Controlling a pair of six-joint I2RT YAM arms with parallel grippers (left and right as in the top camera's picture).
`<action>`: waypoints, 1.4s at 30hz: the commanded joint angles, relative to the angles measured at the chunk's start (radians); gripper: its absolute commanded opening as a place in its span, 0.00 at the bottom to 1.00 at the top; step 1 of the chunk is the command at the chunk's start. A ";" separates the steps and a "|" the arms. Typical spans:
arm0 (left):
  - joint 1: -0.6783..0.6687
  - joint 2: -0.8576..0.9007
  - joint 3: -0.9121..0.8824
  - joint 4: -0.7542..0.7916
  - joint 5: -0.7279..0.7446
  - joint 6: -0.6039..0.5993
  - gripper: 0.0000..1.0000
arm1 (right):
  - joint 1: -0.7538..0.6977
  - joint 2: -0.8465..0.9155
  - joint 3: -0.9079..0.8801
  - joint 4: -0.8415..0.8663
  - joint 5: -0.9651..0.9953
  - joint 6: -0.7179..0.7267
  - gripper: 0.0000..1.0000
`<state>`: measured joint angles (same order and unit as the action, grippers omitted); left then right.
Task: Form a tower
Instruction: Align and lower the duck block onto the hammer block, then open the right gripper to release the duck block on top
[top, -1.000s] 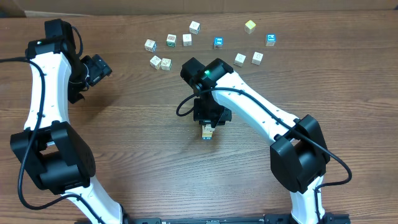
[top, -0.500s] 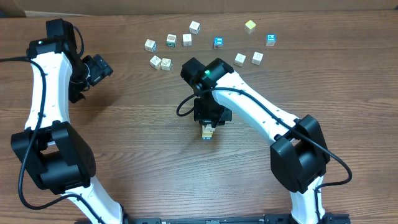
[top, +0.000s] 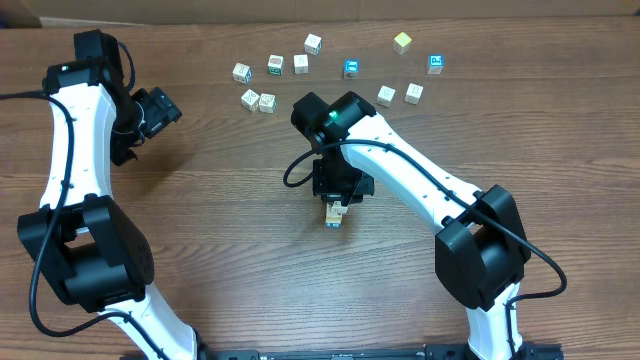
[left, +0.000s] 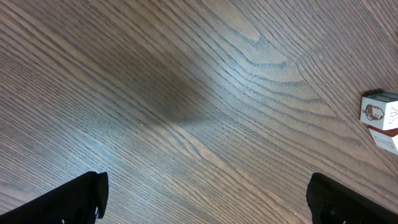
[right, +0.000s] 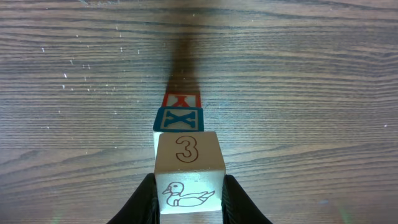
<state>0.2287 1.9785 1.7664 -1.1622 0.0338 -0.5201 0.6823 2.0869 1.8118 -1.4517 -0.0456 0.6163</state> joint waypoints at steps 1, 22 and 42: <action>-0.006 -0.023 0.019 0.000 0.000 0.012 1.00 | 0.005 -0.004 0.030 -0.002 -0.006 -0.012 0.22; -0.006 -0.023 0.019 0.000 0.000 0.012 1.00 | 0.026 -0.003 0.027 0.006 0.006 0.028 0.29; -0.006 -0.023 0.019 0.000 0.000 0.012 1.00 | 0.026 -0.003 0.020 0.006 0.022 0.061 0.34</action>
<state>0.2287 1.9785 1.7664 -1.1622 0.0338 -0.5201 0.7029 2.0869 1.8118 -1.4498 -0.0364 0.6632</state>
